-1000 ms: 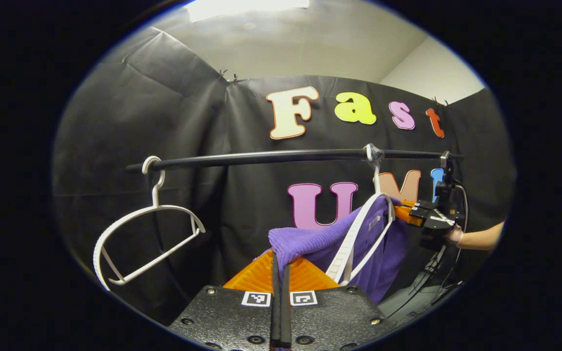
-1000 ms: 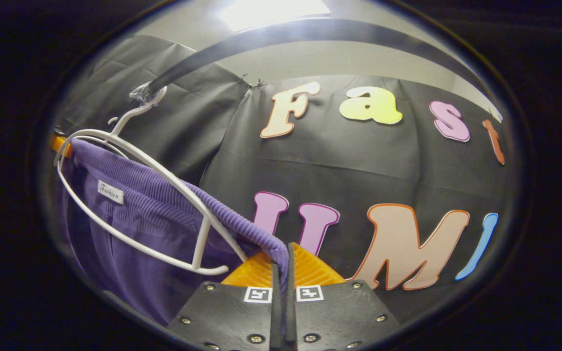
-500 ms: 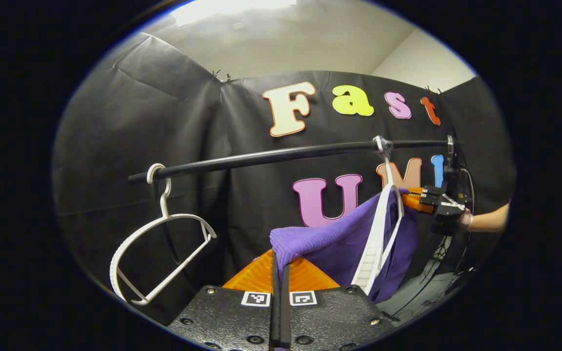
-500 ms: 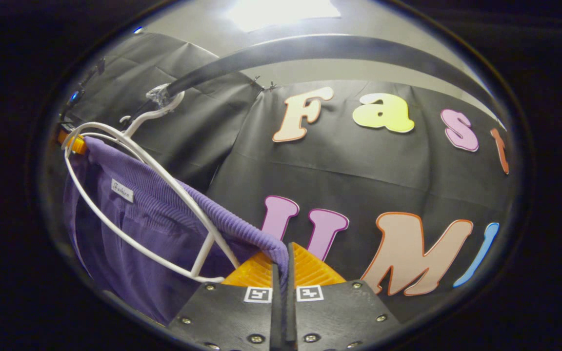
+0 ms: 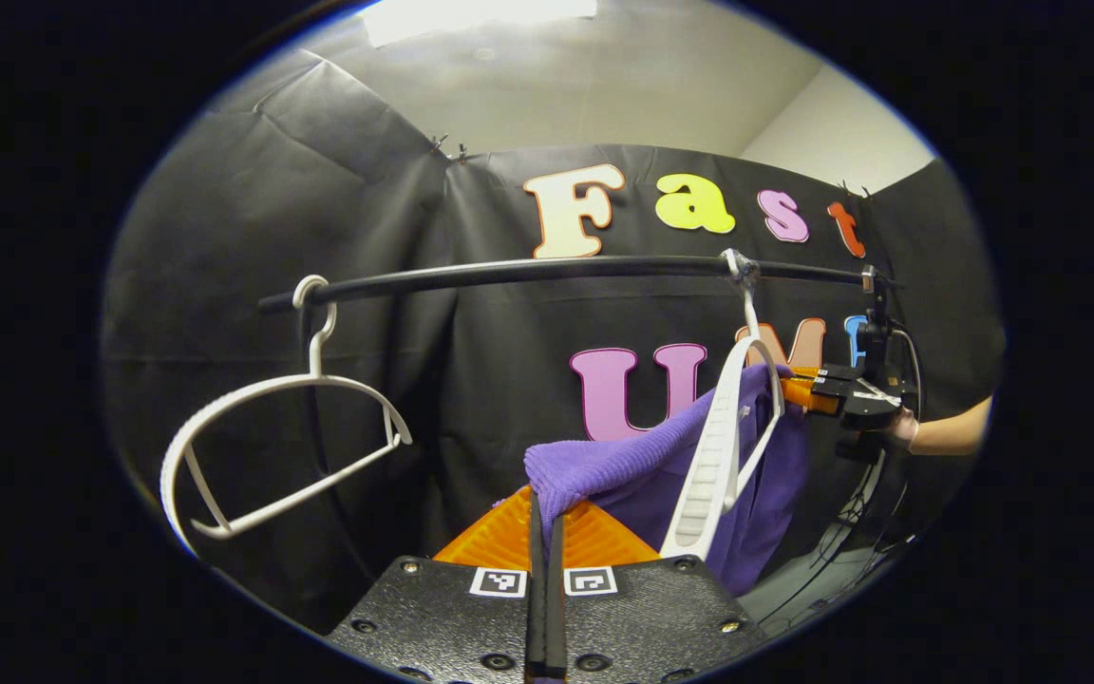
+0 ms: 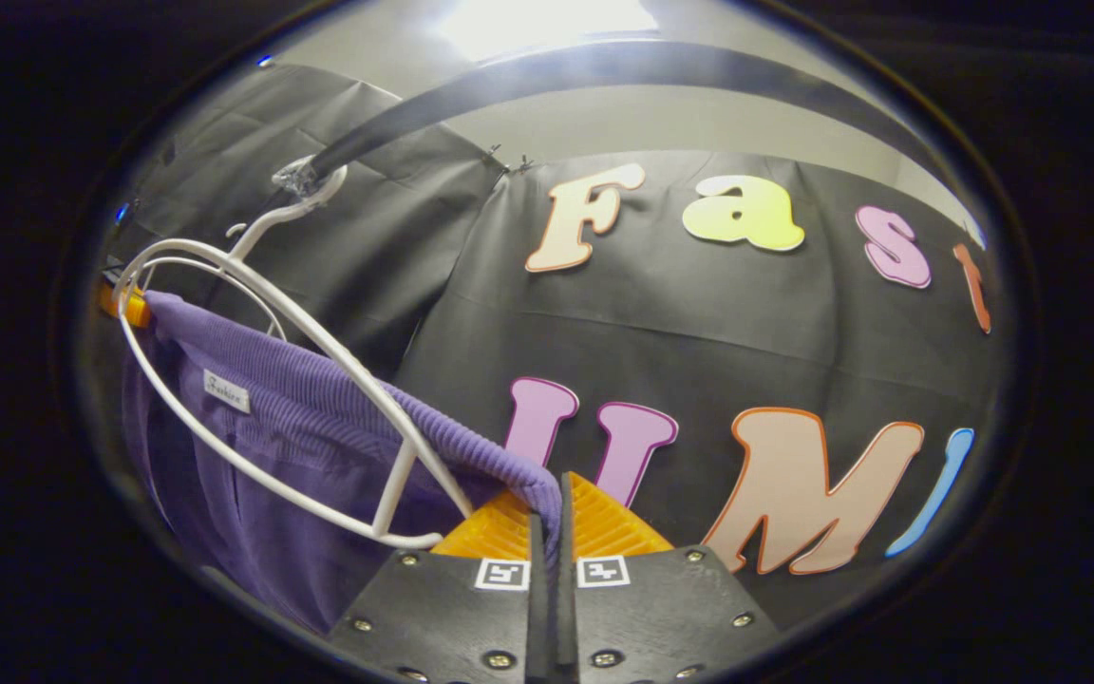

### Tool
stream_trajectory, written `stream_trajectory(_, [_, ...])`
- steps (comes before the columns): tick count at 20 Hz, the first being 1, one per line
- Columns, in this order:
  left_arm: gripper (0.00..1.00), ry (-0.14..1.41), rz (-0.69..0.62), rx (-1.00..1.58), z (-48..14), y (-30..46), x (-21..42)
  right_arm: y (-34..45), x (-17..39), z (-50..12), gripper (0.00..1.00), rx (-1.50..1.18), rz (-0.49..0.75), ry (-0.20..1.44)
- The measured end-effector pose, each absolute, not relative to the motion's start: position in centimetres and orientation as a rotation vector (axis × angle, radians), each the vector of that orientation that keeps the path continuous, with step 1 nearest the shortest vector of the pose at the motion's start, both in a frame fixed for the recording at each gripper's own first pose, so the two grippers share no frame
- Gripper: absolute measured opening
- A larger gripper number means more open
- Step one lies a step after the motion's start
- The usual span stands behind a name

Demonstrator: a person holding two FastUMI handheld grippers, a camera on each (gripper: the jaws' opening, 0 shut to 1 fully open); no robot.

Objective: Grasp the clothes on the hanger with both hands and then place them into the laundry hamper below.

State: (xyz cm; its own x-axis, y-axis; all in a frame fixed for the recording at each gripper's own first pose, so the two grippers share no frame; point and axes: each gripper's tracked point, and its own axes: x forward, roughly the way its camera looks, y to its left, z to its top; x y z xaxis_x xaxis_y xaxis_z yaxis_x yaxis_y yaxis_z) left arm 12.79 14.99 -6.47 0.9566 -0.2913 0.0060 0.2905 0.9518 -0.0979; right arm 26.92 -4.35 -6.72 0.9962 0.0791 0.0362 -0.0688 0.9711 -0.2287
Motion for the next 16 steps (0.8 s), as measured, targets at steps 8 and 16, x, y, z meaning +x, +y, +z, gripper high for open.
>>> stream_trajectory(8, [0.0,0.005,-0.352,-0.201,-8.1,13.5,12.2,-4.9,27.0,-7.5,0.04,-0.231,0.104,-0.028])
stream_trajectory(16, [0.0,0.035,-0.265,-0.155,-9.6,12.3,11.6,-5.2,26.4,-11.3,0.0,-0.197,0.078,0.034])
